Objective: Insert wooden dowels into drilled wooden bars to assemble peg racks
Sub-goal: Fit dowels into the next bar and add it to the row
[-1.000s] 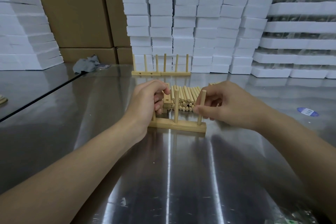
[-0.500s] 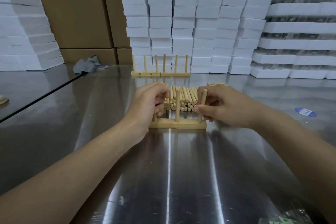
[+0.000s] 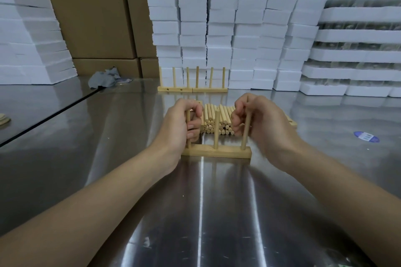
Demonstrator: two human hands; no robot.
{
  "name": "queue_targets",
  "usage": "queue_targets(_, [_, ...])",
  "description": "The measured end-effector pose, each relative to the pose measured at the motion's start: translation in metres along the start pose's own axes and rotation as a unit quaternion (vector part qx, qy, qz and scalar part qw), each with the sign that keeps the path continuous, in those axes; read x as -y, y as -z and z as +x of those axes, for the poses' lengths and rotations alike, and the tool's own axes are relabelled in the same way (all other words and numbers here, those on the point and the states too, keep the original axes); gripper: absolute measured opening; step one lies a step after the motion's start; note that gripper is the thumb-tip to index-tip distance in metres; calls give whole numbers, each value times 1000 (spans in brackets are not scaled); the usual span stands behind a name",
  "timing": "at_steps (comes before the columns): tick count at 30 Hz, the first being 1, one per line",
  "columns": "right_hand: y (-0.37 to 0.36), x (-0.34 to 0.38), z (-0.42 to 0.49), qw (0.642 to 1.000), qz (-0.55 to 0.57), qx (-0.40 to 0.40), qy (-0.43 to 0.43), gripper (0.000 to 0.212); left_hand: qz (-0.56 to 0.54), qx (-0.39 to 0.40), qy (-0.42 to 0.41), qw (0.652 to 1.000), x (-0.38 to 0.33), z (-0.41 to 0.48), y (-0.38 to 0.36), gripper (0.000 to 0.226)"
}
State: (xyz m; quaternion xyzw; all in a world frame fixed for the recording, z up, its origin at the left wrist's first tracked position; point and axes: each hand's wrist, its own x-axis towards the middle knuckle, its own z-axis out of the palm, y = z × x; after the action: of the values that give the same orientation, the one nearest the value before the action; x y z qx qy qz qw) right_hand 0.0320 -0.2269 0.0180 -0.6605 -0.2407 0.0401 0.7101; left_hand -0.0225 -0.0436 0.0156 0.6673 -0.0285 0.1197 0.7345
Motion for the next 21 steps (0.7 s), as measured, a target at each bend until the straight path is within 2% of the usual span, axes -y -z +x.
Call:
queue_targets(11, [-16, -1, 1, 998, 17, -61, -4, 31, -9, -20, -18, 1000, 4, 3, -3, 20])
queue_targets(17, [-14, -8, 2, 999, 10, -35, 35, 17, -14, -11, -17, 1000, 3, 2, -2, 23])
queue_targets(21, [-13, -11, 2, 998, 25, -34, 39, 19, -10, -3, -18, 1000, 4, 2, -3, 26])
